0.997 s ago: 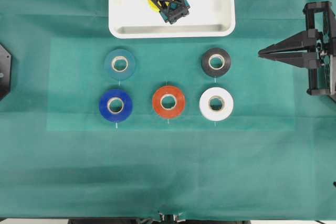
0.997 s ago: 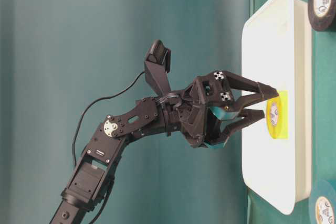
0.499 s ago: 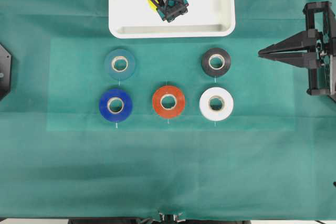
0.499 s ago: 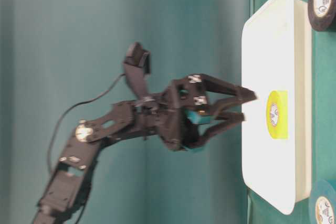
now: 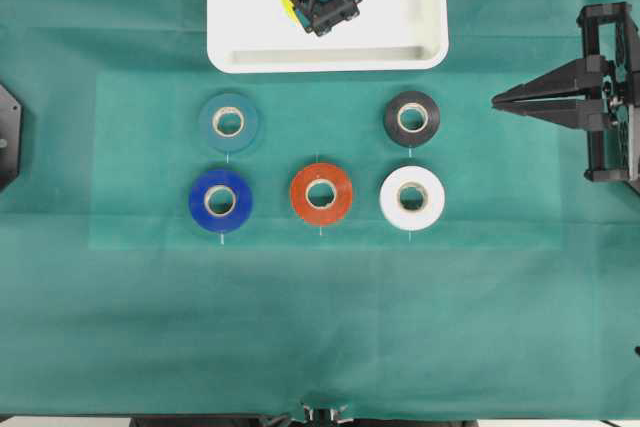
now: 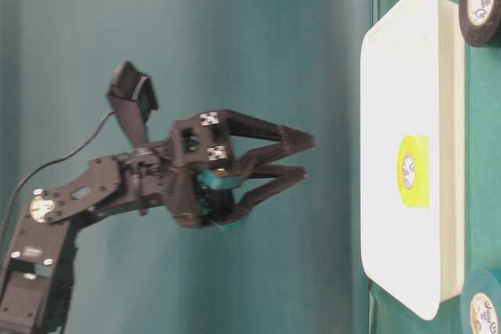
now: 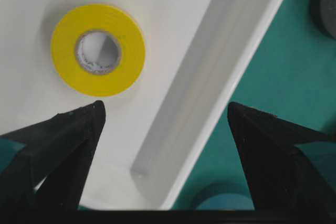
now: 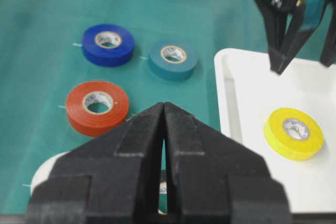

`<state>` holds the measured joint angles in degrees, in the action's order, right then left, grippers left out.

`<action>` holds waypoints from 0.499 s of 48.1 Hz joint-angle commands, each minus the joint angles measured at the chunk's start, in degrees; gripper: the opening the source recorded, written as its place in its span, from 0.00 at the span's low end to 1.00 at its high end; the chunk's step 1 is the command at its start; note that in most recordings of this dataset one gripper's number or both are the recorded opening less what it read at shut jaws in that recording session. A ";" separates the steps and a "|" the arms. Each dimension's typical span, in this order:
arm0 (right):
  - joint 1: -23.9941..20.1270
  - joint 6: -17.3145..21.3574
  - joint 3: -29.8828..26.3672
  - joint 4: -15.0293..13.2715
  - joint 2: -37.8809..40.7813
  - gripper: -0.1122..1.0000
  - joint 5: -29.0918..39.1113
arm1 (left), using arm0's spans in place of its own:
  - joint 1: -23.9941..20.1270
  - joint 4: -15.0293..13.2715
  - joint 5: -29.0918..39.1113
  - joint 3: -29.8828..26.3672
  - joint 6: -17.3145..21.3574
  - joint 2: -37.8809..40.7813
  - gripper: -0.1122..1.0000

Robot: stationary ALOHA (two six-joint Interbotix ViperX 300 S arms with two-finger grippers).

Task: Place the tape from the fixed location into the white case.
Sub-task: 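Raise the open left gripper away from the yellow roll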

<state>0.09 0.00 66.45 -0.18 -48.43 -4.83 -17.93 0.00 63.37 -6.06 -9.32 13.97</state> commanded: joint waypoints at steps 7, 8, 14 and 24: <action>0.00 0.00 -0.88 0.00 0.09 0.10 -0.26 | 0.18 -0.09 3.25 -3.25 -0.09 -2.99 0.96; 0.00 0.00 -0.79 0.00 0.09 0.10 -0.18 | 0.26 -0.09 3.52 -3.43 -0.09 -3.08 0.96; 0.00 0.00 -0.88 0.00 0.09 0.10 -0.26 | 0.62 0.00 3.78 -4.04 -0.09 -4.04 0.96; 0.00 0.00 -0.79 0.00 0.09 0.10 -0.26 | 0.79 -0.09 3.87 -3.96 -0.09 -5.80 0.96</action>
<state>0.09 0.00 66.45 -0.18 -48.43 -4.83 -17.23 0.00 67.24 -8.70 -9.49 11.16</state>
